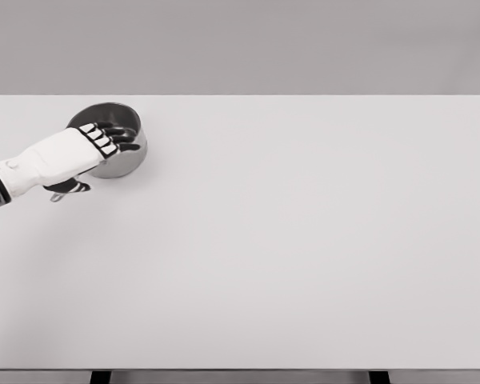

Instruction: Rotate pot handle

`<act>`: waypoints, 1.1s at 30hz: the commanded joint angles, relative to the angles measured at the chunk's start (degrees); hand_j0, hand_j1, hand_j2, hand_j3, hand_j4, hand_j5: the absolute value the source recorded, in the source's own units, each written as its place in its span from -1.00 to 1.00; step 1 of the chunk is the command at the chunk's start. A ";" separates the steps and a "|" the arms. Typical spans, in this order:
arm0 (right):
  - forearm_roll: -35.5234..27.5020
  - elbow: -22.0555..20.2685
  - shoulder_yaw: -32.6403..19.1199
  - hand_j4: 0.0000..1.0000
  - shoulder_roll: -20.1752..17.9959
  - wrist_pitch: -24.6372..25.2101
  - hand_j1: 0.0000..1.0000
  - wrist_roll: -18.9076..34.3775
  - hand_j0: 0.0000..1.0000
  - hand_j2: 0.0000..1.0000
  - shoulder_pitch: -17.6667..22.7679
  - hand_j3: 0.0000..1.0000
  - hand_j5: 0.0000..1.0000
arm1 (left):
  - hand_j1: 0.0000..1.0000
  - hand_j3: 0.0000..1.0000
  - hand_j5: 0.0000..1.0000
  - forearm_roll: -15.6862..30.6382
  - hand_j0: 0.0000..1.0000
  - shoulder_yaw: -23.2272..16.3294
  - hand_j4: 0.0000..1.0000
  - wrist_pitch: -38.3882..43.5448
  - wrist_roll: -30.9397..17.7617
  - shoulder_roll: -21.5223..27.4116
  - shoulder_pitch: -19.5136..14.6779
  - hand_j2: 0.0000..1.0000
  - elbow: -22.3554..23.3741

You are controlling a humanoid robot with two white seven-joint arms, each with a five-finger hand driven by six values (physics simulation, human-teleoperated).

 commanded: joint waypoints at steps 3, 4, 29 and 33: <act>0.01 0.00 0.00 1.00 0.00 0.01 1.00 0.01 1.00 1.00 0.00 1.00 1.00 | 1.00 1.00 1.00 0.30 1.00 0.05 1.00 0.05 0.03 0.05 0.00 1.00 1.35; 0.01 0.00 0.00 1.00 0.00 0.01 1.00 0.01 1.00 1.00 0.00 1.00 1.00 | 1.00 1.00 1.00 0.30 1.00 0.05 1.00 0.05 0.03 0.05 0.00 1.00 1.35; 0.01 0.00 0.00 1.00 0.00 -0.08 1.00 0.01 1.00 1.00 0.00 1.00 1.00 | 1.00 1.00 1.00 0.12 1.00 1.10 1.00 0.05 0.03 1.99 -1.49 1.00 4.43; 0.01 0.00 0.00 1.00 0.00 0.01 1.00 0.01 1.00 1.00 0.00 1.00 1.00 | 1.00 1.00 1.00 0.04 1.00 1.10 1.00 0.05 0.03 2.16 -1.58 1.00 5.66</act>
